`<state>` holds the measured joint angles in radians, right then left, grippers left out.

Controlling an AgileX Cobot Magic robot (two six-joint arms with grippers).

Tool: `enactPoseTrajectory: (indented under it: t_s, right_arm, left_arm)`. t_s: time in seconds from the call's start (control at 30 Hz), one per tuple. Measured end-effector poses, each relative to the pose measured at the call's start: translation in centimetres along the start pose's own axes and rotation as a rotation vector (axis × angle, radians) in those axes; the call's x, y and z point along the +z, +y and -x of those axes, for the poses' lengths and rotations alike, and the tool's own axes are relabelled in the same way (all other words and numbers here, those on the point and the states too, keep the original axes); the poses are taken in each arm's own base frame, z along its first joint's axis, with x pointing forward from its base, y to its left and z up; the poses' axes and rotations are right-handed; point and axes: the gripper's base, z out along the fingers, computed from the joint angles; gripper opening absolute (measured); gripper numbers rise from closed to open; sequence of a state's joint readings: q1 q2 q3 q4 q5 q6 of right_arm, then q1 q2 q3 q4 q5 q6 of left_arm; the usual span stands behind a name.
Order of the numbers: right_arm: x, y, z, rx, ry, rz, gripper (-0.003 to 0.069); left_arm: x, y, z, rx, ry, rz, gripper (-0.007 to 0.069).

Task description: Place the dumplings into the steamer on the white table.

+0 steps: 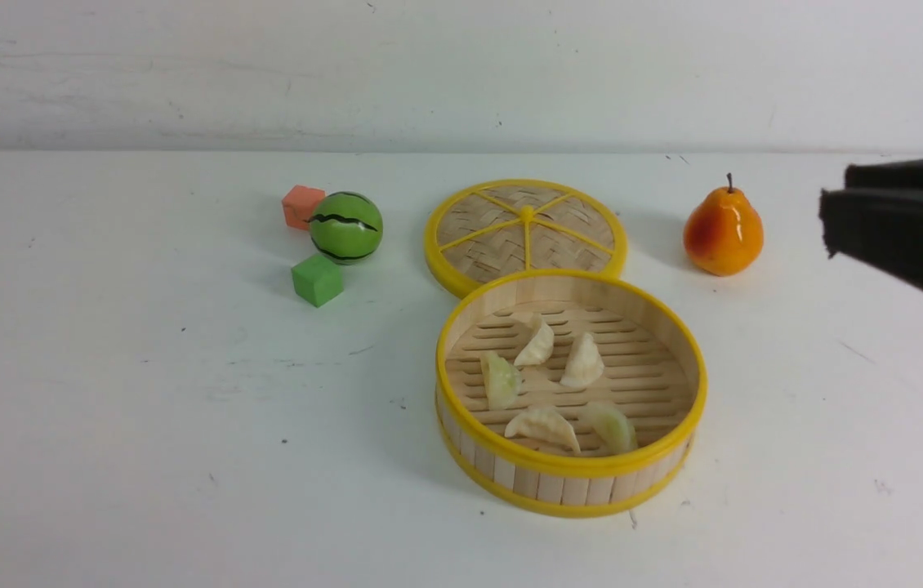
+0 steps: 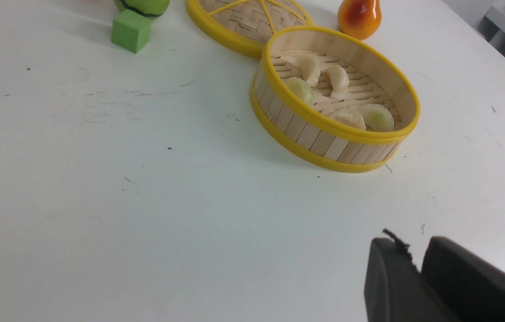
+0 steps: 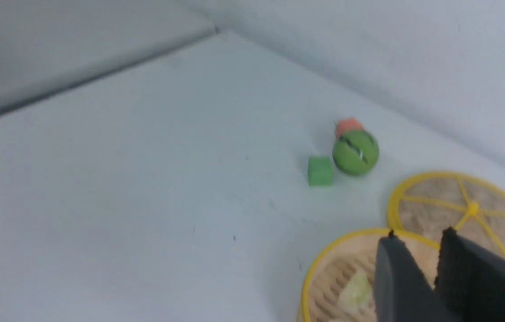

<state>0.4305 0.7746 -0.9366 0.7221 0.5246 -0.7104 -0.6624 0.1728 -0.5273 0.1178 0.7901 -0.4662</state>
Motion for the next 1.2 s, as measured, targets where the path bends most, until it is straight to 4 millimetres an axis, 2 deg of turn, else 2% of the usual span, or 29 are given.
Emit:
enactPoseTrajectory:
  t_s: [0.1, 0.27, 0.6, 0.8, 0.9, 1.0, 1.03, 1.13, 1.2]
  right_arm:
    - [-1.9, 0.5, 0.2, -0.03, -0.112, -0.018, 0.0148]
    - [-3.0, 0.9, 0.2, -0.048, -0.152, -0.02, 0.0148]
    - [-3.1, 1.0, 0.2, -0.054, -0.155, -0.02, 0.0158]
    - [-3.1, 0.5, 0.6, -0.05, -0.206, -0.076, 0.016]
    - [-3.1, 0.3, 0.3, -0.041, -0.213, -0.093, 0.015]
    - [-3.8, 0.2, -1.6, -0.008, -0.232, -0.14, 0.0046]
    - [-4.1, 0.0, -3.0, 0.011, -0.236, -0.179, 0.0]
    - [-5.2, -0.8, -6.7, 0.045, -0.252, -0.322, -0.0021]
    - [-5.6, -1.1, -8.2, 0.042, -0.254, -0.388, -0.0021]
  left_arm:
    - [0.0, 0.0, -0.1, 0.0, 0.006, 0.003, 0.011]
    - [0.0, 0.0, -0.1, 0.0, 0.007, 0.004, 0.0112]
    - [0.0, 0.0, -0.1, -0.001, 0.008, 0.004, 0.0118]
    - [0.0, 0.0, -0.1, -0.001, 0.009, 0.004, 0.0127]
    - [0.0, 0.0, -0.1, -0.001, 0.009, 0.005, 0.0129]
    - [0.0, 0.0, -0.1, -0.001, 0.009, 0.005, 0.0131]
    - [0.0, 0.0, -0.1, -0.001, 0.009, 0.005, 0.0132]
    - [0.0, 0.1, -0.1, -0.001, 0.011, 0.006, 0.0133]
    - [0.0, 0.1, -0.1, -0.001, 0.011, 0.006, 0.0133]
